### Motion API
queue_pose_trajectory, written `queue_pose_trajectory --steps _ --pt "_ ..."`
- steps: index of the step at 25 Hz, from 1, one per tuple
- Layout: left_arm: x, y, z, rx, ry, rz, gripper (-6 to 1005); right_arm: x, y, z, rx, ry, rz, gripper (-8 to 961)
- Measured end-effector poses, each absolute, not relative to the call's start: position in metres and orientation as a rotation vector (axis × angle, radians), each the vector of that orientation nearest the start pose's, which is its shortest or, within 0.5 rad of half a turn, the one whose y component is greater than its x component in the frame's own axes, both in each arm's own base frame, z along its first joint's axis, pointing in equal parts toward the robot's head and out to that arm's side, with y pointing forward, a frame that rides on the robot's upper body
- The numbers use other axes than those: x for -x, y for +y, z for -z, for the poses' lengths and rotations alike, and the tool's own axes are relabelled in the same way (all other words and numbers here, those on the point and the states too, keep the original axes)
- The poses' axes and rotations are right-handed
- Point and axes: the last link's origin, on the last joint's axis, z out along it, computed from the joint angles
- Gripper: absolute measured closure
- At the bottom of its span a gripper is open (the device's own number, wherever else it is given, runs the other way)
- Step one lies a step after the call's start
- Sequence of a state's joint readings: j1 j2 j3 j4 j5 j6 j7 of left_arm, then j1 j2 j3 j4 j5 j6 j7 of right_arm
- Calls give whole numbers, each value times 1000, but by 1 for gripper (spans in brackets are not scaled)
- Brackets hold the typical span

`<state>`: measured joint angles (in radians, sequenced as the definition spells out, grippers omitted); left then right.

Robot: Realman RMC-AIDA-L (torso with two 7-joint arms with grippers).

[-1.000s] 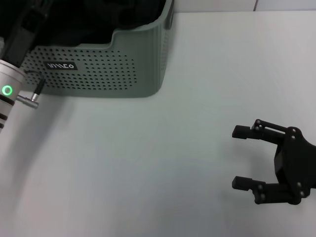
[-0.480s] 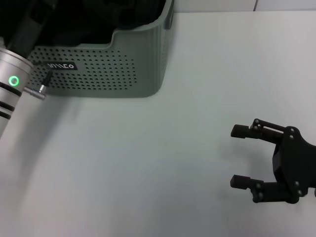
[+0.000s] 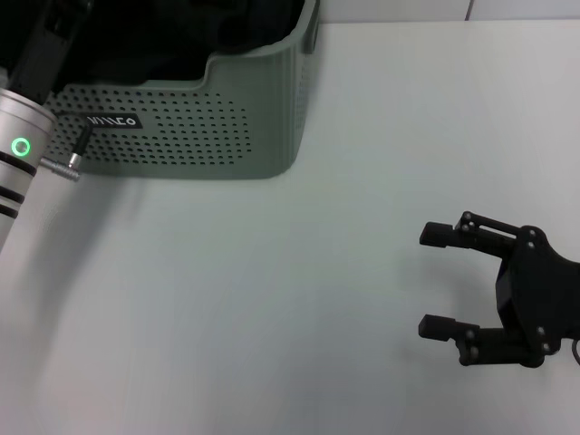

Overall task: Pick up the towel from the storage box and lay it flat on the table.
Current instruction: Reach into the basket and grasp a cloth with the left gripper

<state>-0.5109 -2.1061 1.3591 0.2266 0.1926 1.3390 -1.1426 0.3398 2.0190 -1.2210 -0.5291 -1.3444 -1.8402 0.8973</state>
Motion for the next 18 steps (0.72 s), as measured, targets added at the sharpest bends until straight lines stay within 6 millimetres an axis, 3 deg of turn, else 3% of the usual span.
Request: queue_pose_trajectory --steps 4,6,18 --pt "260 363 -17 1525 -986 1617 223 -242 248 7 2733 37 -1287 103" --pt "260 363 -17 1519 -986 1620 453 -242 248 8 2737 36 -1289 103" --pt "257 354 -23 1520 -923 1684 896 -242 246 9 2741 41 -1297 104"
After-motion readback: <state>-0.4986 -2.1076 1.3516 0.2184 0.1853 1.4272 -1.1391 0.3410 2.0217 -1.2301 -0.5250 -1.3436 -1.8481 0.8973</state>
